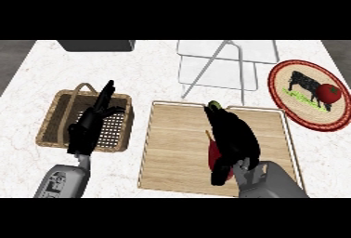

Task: Pick the pear from the tray and place it in the tiered shelf

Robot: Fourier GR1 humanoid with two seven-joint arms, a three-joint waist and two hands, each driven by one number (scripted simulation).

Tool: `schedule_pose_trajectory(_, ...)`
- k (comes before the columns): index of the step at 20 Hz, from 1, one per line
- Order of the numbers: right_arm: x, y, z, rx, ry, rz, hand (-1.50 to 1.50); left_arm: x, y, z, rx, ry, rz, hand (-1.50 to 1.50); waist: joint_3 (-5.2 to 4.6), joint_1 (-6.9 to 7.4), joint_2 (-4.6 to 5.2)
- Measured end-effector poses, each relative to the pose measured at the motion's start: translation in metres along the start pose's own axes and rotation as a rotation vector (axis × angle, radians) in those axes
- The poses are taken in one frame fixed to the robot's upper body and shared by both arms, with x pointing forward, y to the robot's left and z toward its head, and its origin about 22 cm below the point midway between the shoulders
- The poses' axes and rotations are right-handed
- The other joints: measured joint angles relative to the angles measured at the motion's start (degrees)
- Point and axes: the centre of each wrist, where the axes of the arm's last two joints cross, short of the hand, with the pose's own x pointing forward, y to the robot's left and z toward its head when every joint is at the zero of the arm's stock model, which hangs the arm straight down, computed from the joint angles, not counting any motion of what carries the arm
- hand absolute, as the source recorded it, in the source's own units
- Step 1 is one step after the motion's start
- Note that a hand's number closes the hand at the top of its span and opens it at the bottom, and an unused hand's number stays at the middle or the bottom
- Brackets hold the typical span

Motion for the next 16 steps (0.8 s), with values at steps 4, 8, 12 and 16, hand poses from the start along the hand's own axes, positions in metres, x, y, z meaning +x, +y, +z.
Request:
schedule_pose_trajectory(4, -0.004, 0.008, 0.000, 0.007, 0.020, 0.006, -1.50, 0.001, 0.003, 0.001, 0.005, 0.008, -0.003, 0.00, -0.06, -0.03, 0.06)
schedule_pose_trajectory(8, -0.007, 0.022, -0.008, 0.025, 0.033, 0.007, -1.50, 0.003, 0.005, 0.003, 0.002, 0.008, 0.005, 0.00, -0.11, 0.01, 0.08)
schedule_pose_trajectory(12, -0.009, 0.021, -0.011, 0.033, 0.038, 0.008, -1.50, 0.004, 0.002, -0.001, 0.005, 0.023, -0.001, 0.00, -0.12, -0.02, 0.12)
schedule_pose_trajectory(16, -0.007, 0.026, -0.013, 0.051, 0.043, 0.018, 1.50, -0.001, 0.003, 0.000, -0.004, 0.001, 0.006, 0.00, 0.01, -0.04, 0.01)
